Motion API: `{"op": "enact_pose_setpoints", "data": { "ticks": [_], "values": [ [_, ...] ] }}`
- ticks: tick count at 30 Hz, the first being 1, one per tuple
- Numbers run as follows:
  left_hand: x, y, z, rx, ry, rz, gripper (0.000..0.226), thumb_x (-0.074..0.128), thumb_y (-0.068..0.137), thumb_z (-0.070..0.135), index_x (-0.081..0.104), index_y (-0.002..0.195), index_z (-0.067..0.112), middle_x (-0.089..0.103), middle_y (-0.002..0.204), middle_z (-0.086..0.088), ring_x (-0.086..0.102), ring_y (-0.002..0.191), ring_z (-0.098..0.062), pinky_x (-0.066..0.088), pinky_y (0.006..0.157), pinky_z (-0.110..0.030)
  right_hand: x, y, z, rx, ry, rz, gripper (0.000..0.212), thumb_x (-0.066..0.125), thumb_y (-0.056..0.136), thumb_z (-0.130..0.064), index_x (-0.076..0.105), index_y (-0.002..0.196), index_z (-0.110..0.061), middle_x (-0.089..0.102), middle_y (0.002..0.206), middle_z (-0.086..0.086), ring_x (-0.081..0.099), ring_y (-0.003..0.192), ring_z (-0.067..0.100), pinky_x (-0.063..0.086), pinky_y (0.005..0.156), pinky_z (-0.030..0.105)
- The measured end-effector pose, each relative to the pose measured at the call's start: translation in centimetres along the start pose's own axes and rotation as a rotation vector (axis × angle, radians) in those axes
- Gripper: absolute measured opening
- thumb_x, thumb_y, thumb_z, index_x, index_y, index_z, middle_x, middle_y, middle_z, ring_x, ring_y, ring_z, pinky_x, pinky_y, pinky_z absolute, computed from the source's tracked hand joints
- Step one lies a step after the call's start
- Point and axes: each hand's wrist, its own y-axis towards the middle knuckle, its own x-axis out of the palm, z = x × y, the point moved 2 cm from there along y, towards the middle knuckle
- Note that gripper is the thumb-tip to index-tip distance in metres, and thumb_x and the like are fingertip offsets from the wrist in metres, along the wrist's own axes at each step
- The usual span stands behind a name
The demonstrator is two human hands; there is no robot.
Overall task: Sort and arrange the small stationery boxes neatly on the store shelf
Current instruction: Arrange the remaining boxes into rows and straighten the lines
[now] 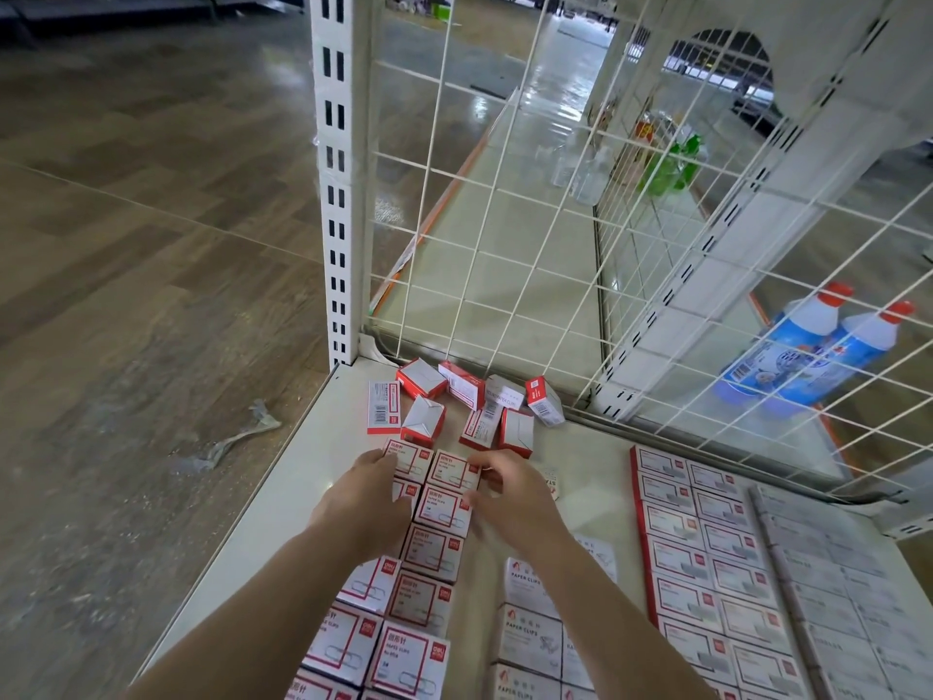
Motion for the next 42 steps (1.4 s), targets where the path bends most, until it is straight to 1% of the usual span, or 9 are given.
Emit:
{"op": "enact_pose_setpoints", "data": {
  "ticks": [8, 15, 20, 23, 28, 33, 36, 39, 42],
  "values": [
    [-0.2, -0.1, -0.2, 0.02, -0.038, -0.028, 0.047, 0.049, 0.095, 0.019, 0.037, 0.141, 0.018, 0.039, 0.143, 0.003, 0.049, 0.123, -0.018, 0.051, 0.079, -0.022, -0.2, 0.1, -0.1, -0.043, -0.034, -0.048, 0.036, 0.058, 0.085, -0.006, 0.058, 0.12, -0.013, 0.047, 0.106, -0.005, 0.051, 0.112, 0.016, 0.043, 0.1, 0.031],
    [0.3, 0.0, 0.1, 0.065, 0.051, 0.004, 0.051, 0.046, 0.096, 0.022, 0.031, 0.144, 0.022, 0.023, 0.153, 0.004, 0.038, 0.133, -0.019, 0.046, 0.095, -0.029, -0.3, 0.0, -0.1, -0.069, -0.063, -0.068, 0.033, 0.056, 0.088, -0.009, 0.058, 0.12, -0.015, 0.048, 0.106, -0.006, 0.051, 0.108, 0.014, 0.044, 0.097, 0.028],
    [1.0, -0.1, 0.9, 0.194, 0.232, -0.021, 0.048, 0.042, 0.097, 0.032, 0.031, 0.144, 0.03, 0.016, 0.155, 0.007, 0.019, 0.142, -0.018, 0.027, 0.112, -0.038, -1.2, 0.3, 1.0, -0.073, -0.063, 0.112, 0.032, 0.055, 0.089, -0.016, 0.057, 0.121, -0.014, 0.057, 0.108, -0.003, 0.053, 0.099, 0.01, 0.039, 0.083, 0.019],
    [1.9, 0.0, 1.5, 0.229, 0.283, -0.086, 0.048, 0.04, 0.098, 0.035, 0.03, 0.145, 0.028, 0.017, 0.155, 0.008, 0.021, 0.142, -0.017, 0.028, 0.111, -0.037, -2.2, 0.6, 2.1, -0.067, -0.071, 0.251, 0.026, 0.058, 0.086, -0.009, 0.063, 0.112, -0.008, 0.062, 0.105, 0.005, 0.057, 0.097, 0.016, 0.038, 0.079, 0.019],
    [2.2, 0.8, 1.8, 0.185, 0.2, -0.098, 0.049, 0.042, 0.097, 0.031, 0.031, 0.145, 0.027, 0.024, 0.153, 0.009, 0.028, 0.139, -0.016, 0.039, 0.106, -0.035, -3.3, 1.9, 3.4, 0.012, -0.137, 0.317, 0.024, 0.06, 0.085, -0.012, 0.063, 0.108, -0.005, 0.061, 0.1, 0.01, 0.056, 0.093, 0.021, 0.036, 0.073, 0.023],
    [2.4, 0.7, 2.0, 0.204, 0.285, -0.095, 0.046, 0.045, 0.096, 0.029, 0.037, 0.141, 0.023, 0.033, 0.146, 0.007, 0.036, 0.132, -0.015, 0.042, 0.099, -0.031, -2.9, 3.6, 4.2, 0.133, -0.209, 0.312, 0.033, 0.064, 0.083, -0.029, 0.059, 0.107, -0.006, 0.06, 0.102, 0.008, 0.057, 0.097, 0.024, 0.037, 0.07, 0.026],
    [2.6, 0.8, 2.2, 0.192, 0.308, -0.089, 0.046, 0.048, 0.094, 0.03, 0.04, 0.138, 0.022, 0.039, 0.142, 0.005, 0.041, 0.127, -0.016, 0.044, 0.097, -0.032, -2.3, 4.7, 4.2, 0.16, -0.235, 0.297, 0.034, 0.066, 0.08, -0.038, 0.061, 0.092, -0.007, 0.063, 0.088, 0.008, 0.06, 0.085, 0.024, 0.038, 0.061, 0.026],
    [2.7, 0.8, 2.3, 0.188, 0.324, -0.095, 0.046, 0.048, 0.094, 0.031, 0.04, 0.138, 0.021, 0.039, 0.142, 0.005, 0.044, 0.125, -0.017, 0.045, 0.095, -0.033, -2.1, 5.4, 4.1, 0.215, -0.238, 0.322, 0.037, 0.069, 0.077, -0.041, 0.06, 0.09, -0.007, 0.06, 0.084, 0.005, 0.057, 0.078, 0.021, 0.028, 0.051, 0.023],
    [2.7, 0.7, 2.2, 0.193, 0.293, -0.117, 0.048, 0.048, 0.095, 0.031, 0.035, 0.141, 0.022, 0.035, 0.146, 0.006, 0.041, 0.129, -0.018, 0.043, 0.097, -0.033, -1.9, 5.7, 4.0, 0.255, -0.244, 0.323, 0.037, 0.068, 0.078, -0.038, 0.062, 0.092, -0.005, 0.064, 0.089, 0.009, 0.061, 0.081, 0.024, 0.031, 0.054, 0.022]
  ]
}}
